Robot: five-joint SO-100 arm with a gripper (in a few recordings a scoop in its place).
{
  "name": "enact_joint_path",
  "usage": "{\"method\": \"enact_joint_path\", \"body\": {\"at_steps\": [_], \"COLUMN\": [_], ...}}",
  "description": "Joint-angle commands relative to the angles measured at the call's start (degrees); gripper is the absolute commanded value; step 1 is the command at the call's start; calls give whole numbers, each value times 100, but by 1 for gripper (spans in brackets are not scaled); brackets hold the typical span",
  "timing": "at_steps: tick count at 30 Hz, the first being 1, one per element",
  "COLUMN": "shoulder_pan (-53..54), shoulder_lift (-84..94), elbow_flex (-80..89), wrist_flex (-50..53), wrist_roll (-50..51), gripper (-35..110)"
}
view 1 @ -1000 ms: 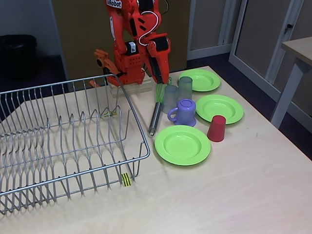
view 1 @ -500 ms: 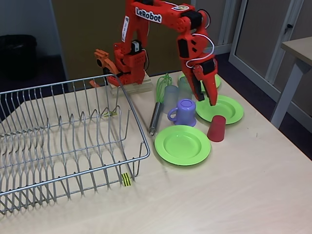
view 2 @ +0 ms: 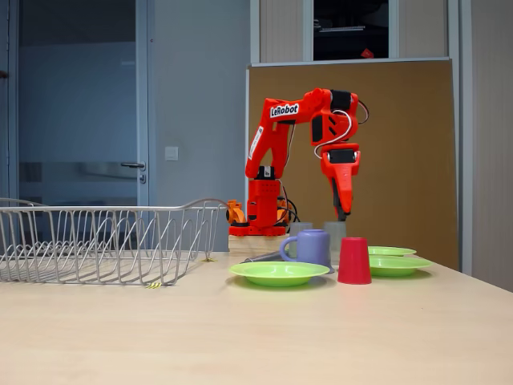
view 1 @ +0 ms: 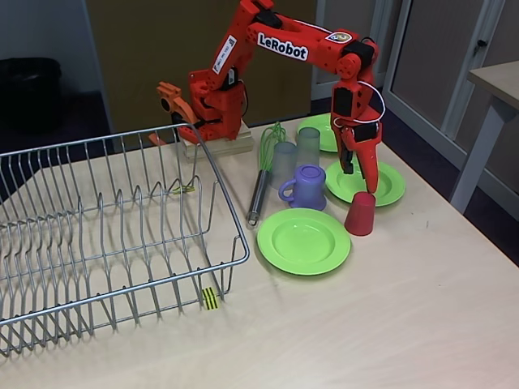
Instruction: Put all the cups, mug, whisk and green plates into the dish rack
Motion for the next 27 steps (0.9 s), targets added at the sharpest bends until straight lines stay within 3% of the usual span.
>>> {"method": "enact_joint_path", "body": {"at_steps": [1, 16, 27], "shoulder_pan": [-123, -281, -193], "shoulder_lift": [-62, -1125, -1468], "elbow_flex": [105, -835, -1336], "wrist_flex": [-132, -343, -360], "wrist_roll": [158, 466, 316], "gripper": [41, 36, 16]}}
